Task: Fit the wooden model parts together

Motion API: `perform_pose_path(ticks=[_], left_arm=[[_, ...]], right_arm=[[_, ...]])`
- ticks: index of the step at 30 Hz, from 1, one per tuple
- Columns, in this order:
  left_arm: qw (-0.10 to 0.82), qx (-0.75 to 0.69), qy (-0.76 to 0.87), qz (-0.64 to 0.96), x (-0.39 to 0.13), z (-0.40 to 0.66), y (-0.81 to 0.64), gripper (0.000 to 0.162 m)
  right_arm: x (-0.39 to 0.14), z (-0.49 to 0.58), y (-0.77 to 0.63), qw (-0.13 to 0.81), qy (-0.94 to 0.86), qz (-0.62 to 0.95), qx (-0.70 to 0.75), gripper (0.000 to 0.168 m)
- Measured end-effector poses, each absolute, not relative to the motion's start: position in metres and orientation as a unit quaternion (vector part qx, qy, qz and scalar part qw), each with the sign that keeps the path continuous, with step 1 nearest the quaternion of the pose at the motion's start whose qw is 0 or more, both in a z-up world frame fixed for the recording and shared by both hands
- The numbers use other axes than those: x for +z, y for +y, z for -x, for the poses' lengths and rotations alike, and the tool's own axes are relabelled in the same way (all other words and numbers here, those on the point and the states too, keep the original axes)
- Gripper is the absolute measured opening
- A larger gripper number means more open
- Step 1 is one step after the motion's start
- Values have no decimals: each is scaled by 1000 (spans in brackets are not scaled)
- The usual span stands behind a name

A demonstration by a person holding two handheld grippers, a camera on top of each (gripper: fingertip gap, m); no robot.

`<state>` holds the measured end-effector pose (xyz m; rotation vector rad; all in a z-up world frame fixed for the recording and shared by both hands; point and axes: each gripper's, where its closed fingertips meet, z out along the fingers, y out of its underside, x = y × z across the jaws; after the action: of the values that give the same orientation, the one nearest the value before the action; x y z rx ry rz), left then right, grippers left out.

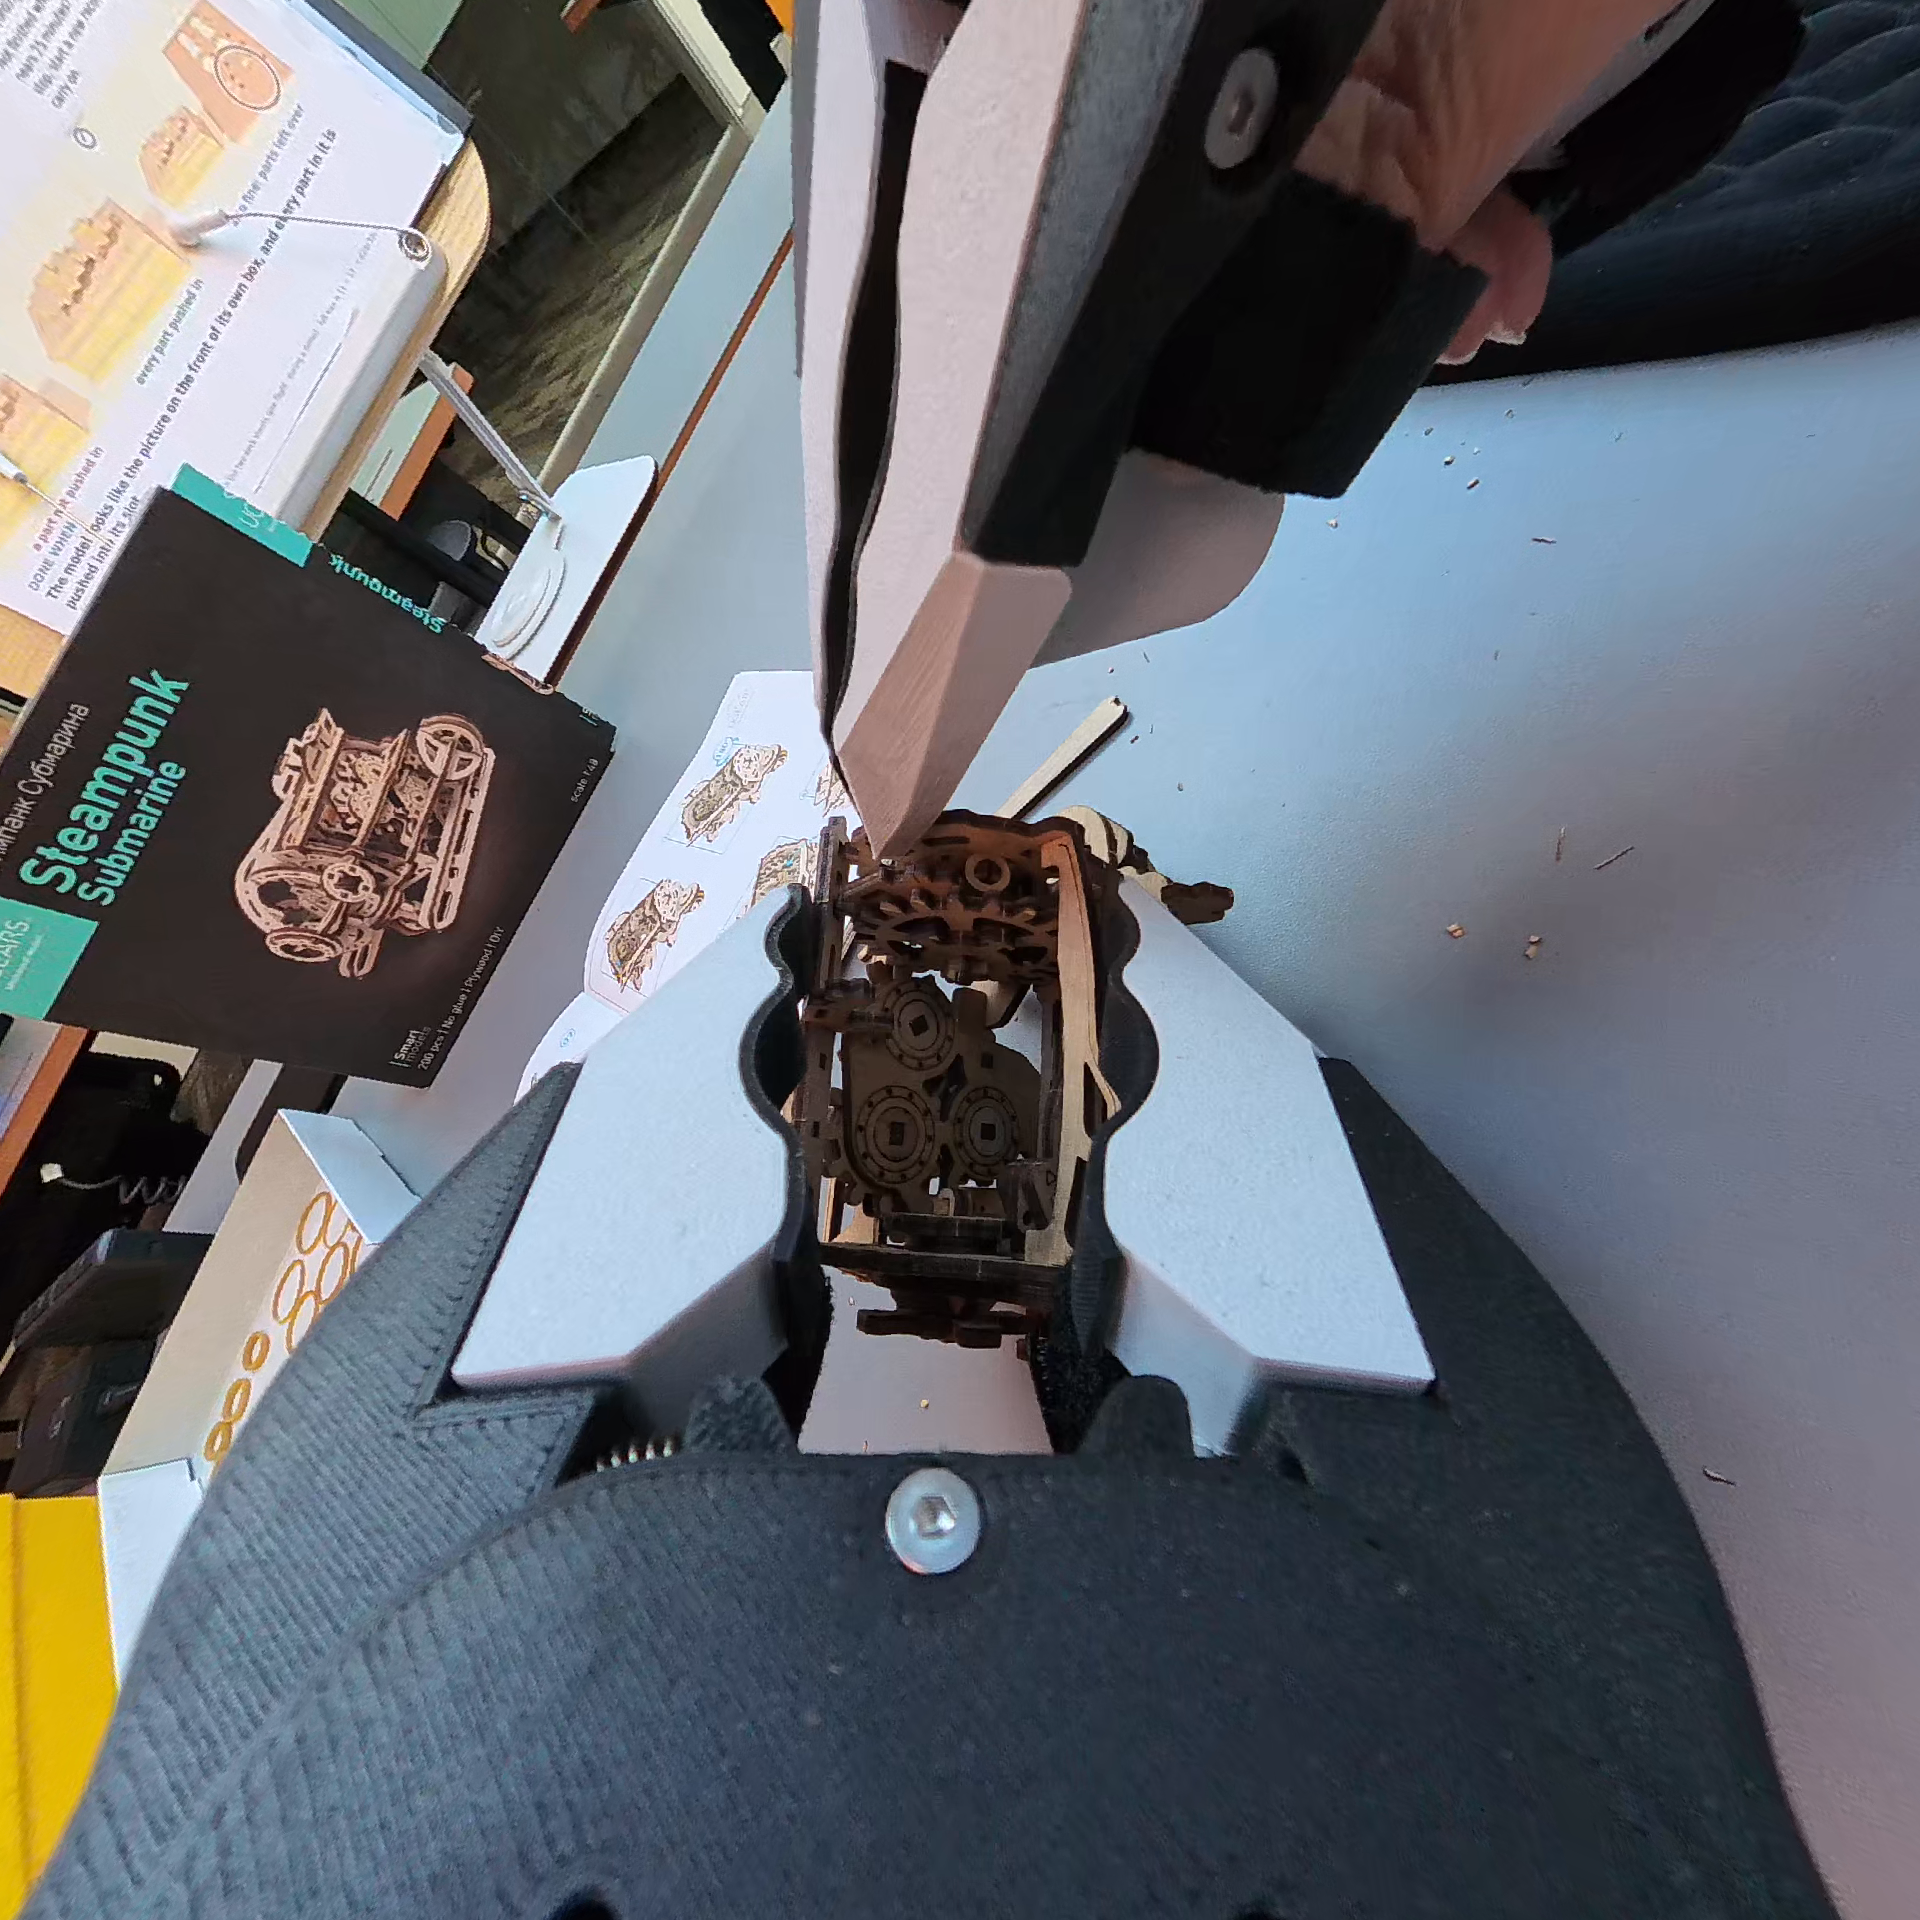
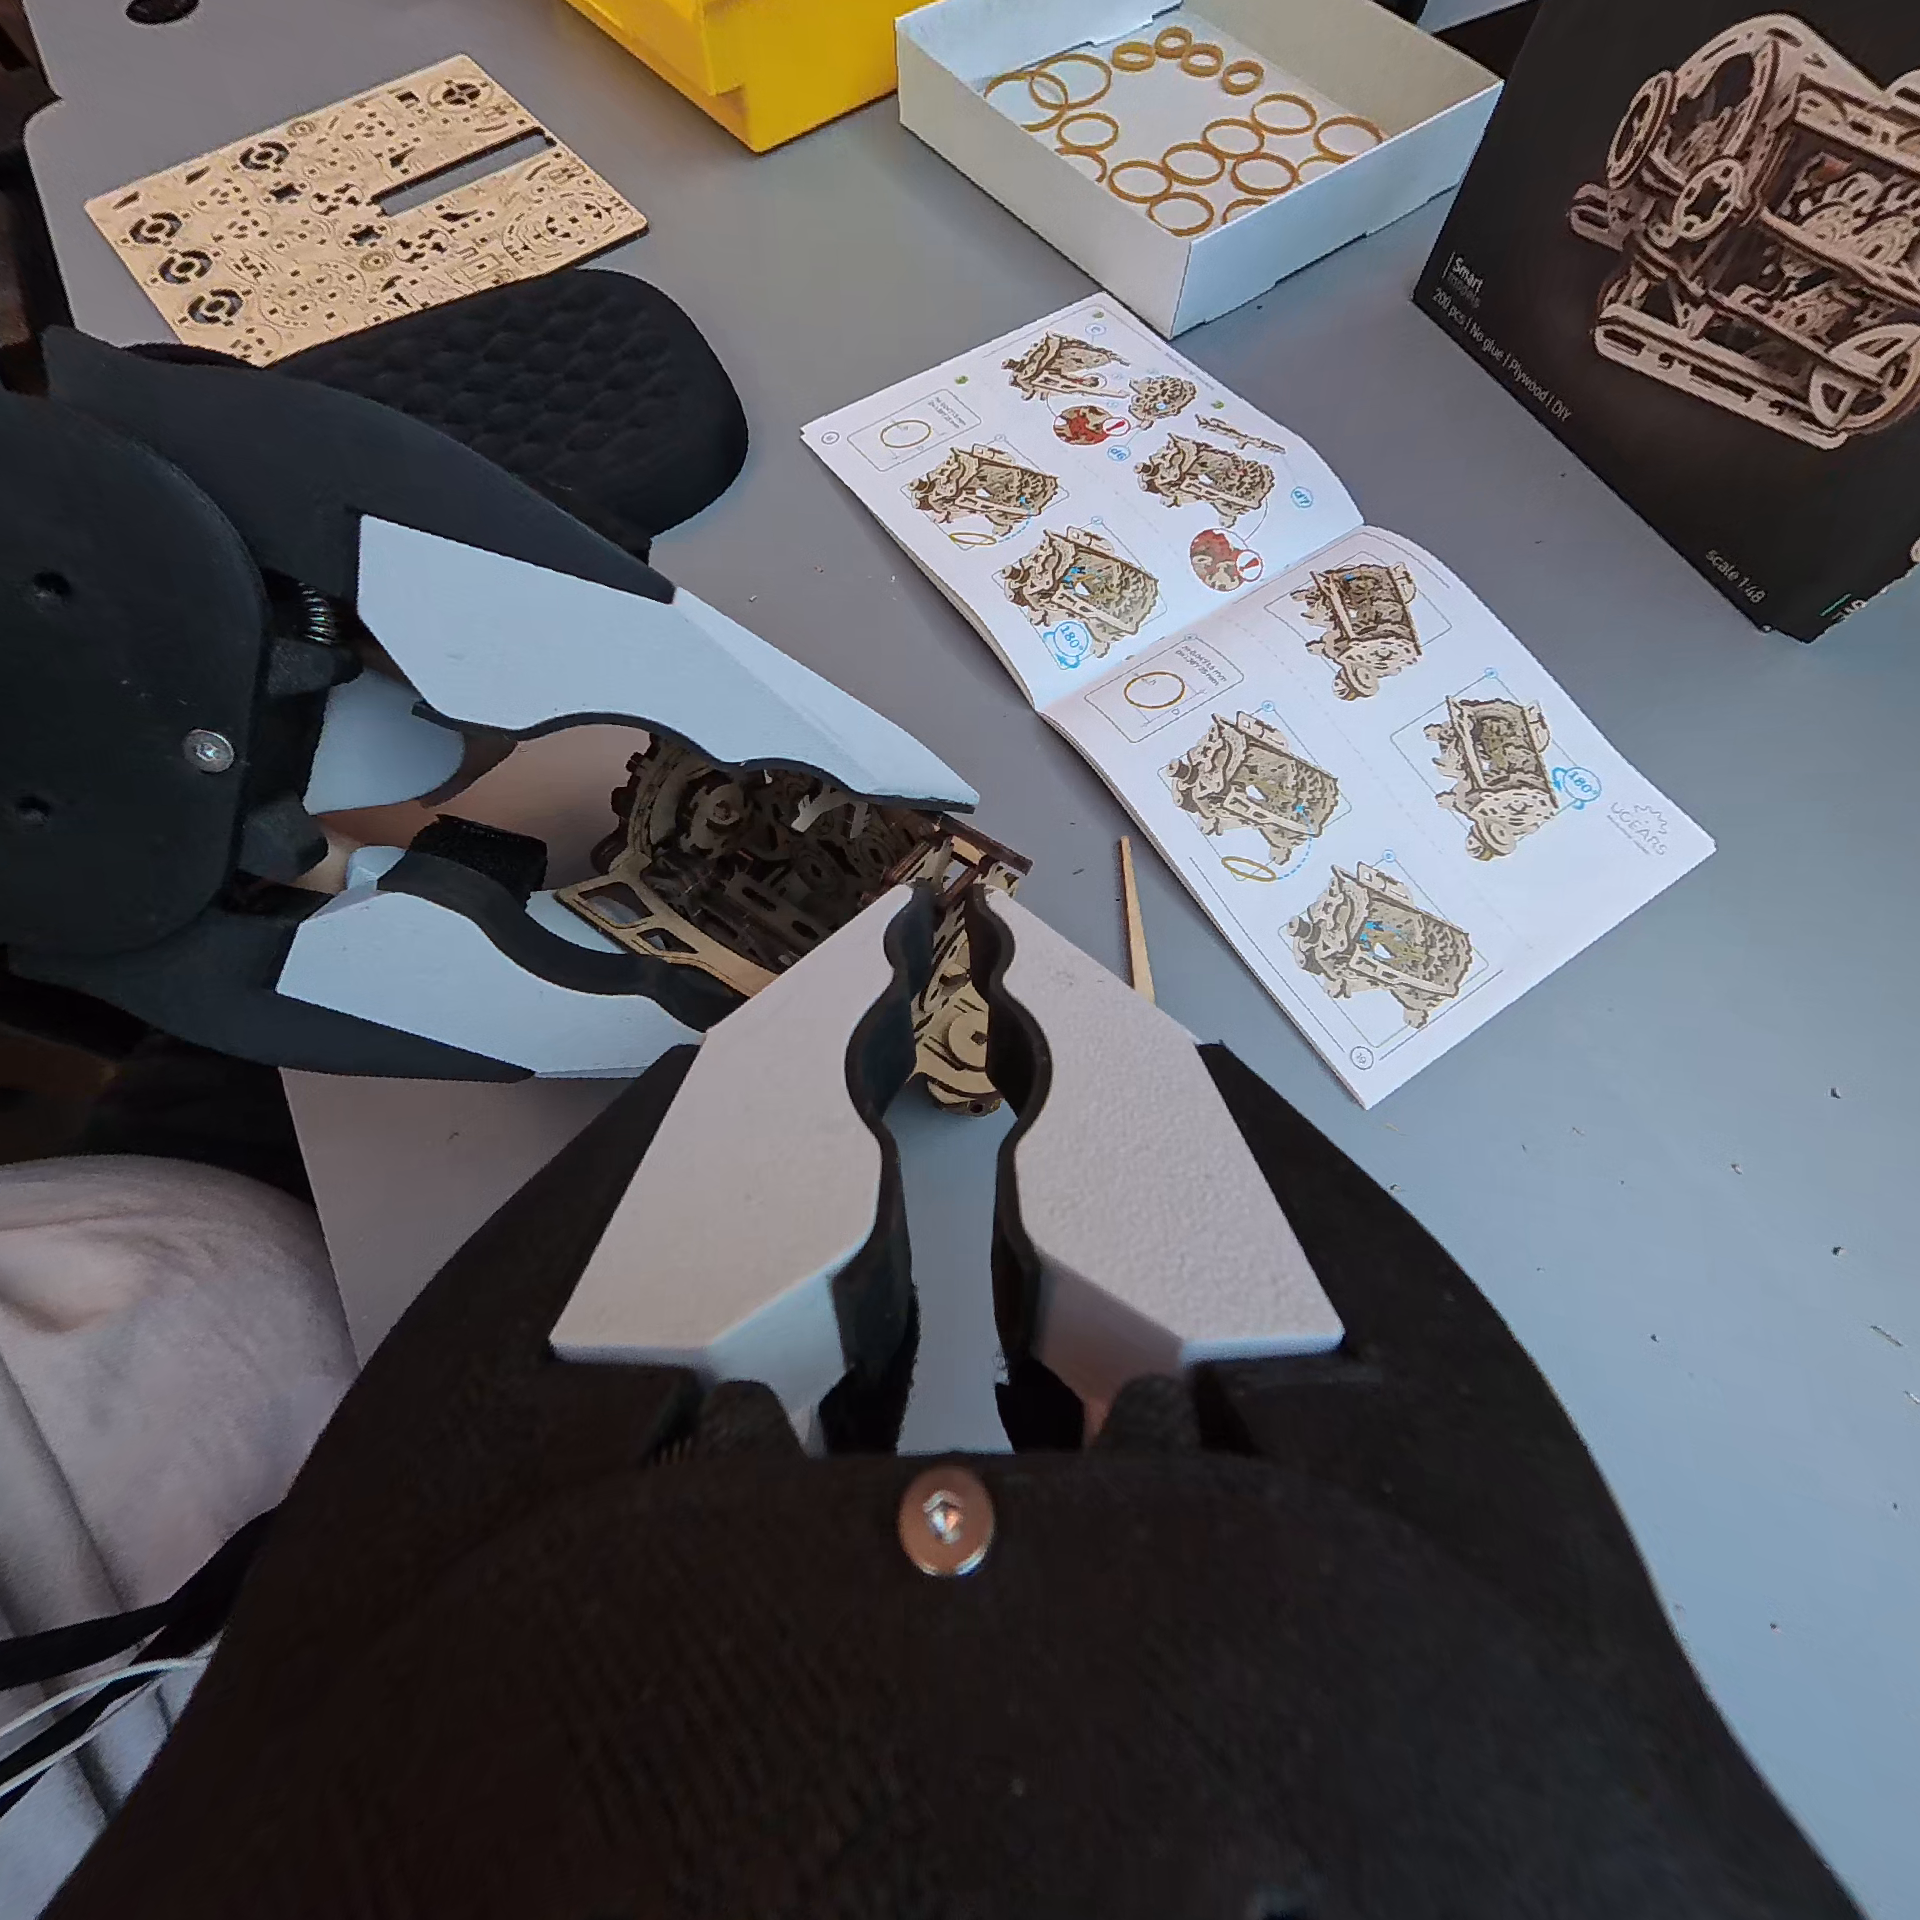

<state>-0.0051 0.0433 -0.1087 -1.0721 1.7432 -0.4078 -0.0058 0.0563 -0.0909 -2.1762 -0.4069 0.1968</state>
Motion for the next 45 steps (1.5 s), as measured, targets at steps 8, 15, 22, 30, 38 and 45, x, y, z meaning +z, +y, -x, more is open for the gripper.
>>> perform_pose_path(ticks=[8,15,22,30,38,45], left_arm=[[505,-165,724,441,-109,5,43,54],[508,-164,726,434,-108,6,41,54],[514,-164,731,417,-108,7,38,54],[500,-181,739,415,-109,6,39,54],[492,-189,743,412,-109,7,39,54],[493,-188,743,411,-109,7,39,54]], right_arm=[[-85,1,60,486,-217,846,29,23],[-83,1,63,503,-259,823,41,27],[-80,6,59,485,-371,792,30,25],[-69,21,36,451,-534,706,114,43],[-65,15,48,476,-568,663,107,30],[-85,13,52,433,-546,702,148,32]])
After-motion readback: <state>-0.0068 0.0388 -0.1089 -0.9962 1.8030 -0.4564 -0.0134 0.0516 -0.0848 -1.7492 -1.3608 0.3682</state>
